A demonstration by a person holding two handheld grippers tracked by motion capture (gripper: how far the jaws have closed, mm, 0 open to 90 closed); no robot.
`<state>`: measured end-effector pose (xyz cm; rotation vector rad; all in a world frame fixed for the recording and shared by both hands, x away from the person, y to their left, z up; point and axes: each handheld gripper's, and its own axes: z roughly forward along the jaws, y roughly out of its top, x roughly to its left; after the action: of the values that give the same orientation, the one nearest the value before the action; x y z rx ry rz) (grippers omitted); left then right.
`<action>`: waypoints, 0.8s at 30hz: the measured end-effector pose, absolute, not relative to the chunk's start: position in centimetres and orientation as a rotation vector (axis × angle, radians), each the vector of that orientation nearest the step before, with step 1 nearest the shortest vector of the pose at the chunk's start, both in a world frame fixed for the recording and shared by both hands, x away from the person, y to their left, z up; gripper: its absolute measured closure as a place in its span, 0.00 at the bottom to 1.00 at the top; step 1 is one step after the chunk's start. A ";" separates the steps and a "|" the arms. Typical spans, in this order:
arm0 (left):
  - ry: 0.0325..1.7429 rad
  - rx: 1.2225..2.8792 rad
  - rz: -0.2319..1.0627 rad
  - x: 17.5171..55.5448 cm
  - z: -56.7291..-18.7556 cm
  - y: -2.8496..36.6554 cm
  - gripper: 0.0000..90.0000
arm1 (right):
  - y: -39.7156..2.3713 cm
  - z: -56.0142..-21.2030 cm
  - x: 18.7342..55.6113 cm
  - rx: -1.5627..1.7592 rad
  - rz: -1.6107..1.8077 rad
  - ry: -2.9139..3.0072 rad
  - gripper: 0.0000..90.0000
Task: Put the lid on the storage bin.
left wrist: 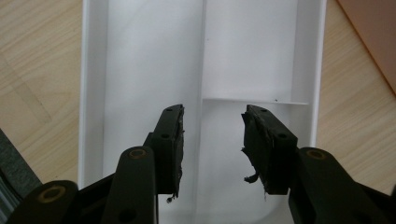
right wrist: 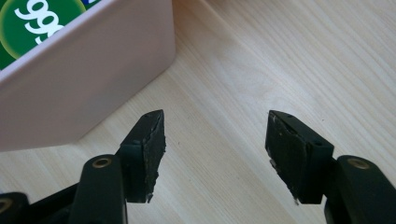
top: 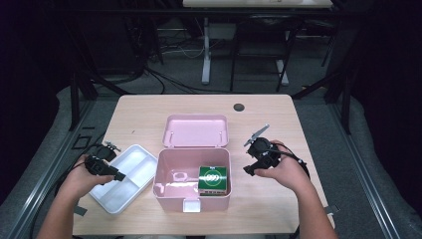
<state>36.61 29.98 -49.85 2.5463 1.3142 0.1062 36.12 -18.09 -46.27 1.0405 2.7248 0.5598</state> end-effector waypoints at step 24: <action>1.267 2.745 0.026 37.5 -50.5 27.8 0.66 | -19.5 -47.0 34.8 1.105 0.639 2.575 0.44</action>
<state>37.52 27.83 -50.47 2.7453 1.2671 0.0259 34.79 -19.53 -46.96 1.1046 2.5749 0.6390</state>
